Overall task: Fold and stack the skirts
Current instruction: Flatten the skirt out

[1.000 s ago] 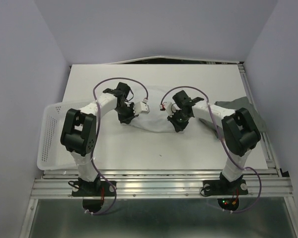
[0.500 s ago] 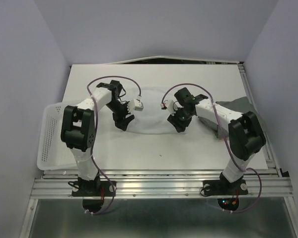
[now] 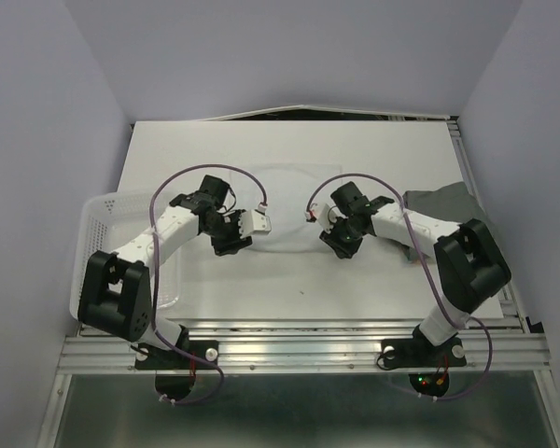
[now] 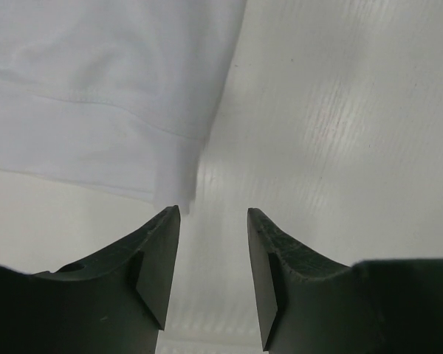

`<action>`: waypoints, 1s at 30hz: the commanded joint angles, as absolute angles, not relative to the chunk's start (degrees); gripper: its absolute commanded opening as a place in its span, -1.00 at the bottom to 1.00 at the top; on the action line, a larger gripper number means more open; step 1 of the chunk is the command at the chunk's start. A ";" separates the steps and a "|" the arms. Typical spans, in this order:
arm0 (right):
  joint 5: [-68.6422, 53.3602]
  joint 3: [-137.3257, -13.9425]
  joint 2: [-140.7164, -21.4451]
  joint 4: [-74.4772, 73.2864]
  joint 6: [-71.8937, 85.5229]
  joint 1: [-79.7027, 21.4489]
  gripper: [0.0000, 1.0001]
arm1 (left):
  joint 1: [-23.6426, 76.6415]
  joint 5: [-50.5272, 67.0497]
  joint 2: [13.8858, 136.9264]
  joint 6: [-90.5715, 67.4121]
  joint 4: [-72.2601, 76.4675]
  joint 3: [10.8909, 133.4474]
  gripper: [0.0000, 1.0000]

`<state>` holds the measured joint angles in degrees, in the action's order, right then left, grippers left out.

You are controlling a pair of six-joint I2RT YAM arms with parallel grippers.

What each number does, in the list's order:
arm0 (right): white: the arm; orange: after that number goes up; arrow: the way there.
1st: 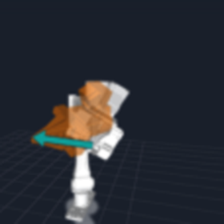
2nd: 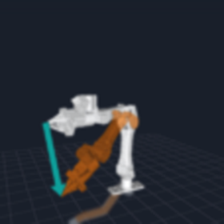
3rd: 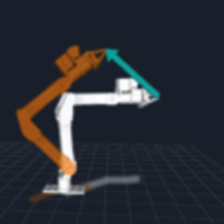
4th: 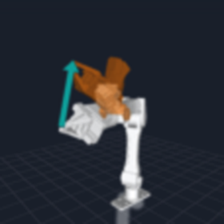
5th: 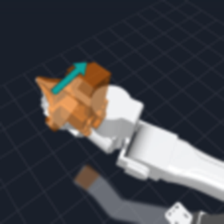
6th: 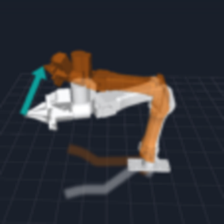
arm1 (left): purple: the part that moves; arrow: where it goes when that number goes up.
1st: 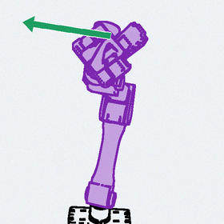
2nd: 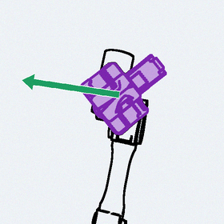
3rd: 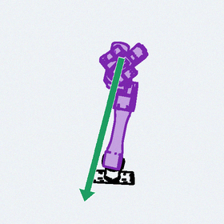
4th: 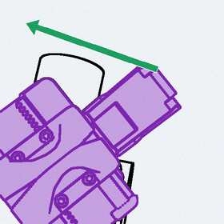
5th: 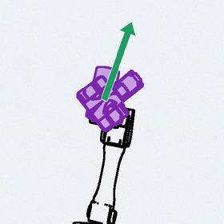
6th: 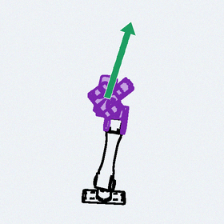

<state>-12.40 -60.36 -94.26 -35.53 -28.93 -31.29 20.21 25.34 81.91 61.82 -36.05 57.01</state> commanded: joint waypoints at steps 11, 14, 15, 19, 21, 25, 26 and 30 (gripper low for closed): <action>-8.97 -56.43 -99.23 -25.40 -31.20 -32.08 -0.42 | 22.24 18.20 93.24 60.82 -20.49 53.79 0.15; -8.35 -56.25 -98.96 -25.40 -31.29 -32.08 -0.61 | 22.24 16.53 95.79 61.52 -19.77 53.79 0.15; -8.18 -56.34 -98.96 -25.66 -31.29 -32.08 -0.67 | 22.24 16.26 96.41 61.78 -20.04 53.96 0.15; -7.30 -56.60 -98.18 -26.36 -31.29 -32.08 -0.98 | 22.24 15.56 97.48 64.16 -23.19 53.70 0.01; -7.29 -57.21 -96.95 -28.03 -31.12 -32.08 -0.99 | 22.15 17.04 96.25 65.12 -25.82 54.66 -0.20; -8.96 -57.22 -91.33 -33.55 -31.20 -32.08 -0.99 | 22.06 22.22 90.90 67.31 -37.92 58.35 -0.31; -9.31 -57.22 -90.19 -34.71 -31.20 -32.08 -0.99 | 22.06 24.59 89.92 67.93 -39.88 58.97 -0.33; -12.82 -56.60 -85.79 -40.07 -31.90 -32.08 -0.99 | 22.67 27.86 87.71 70.31 -47.71 59.94 -0.35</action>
<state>-9.65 -57.56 -90.72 -34.50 -30.70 -31.68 22.04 22.35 92.14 66.81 -35.18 57.34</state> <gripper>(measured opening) 0.015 0.327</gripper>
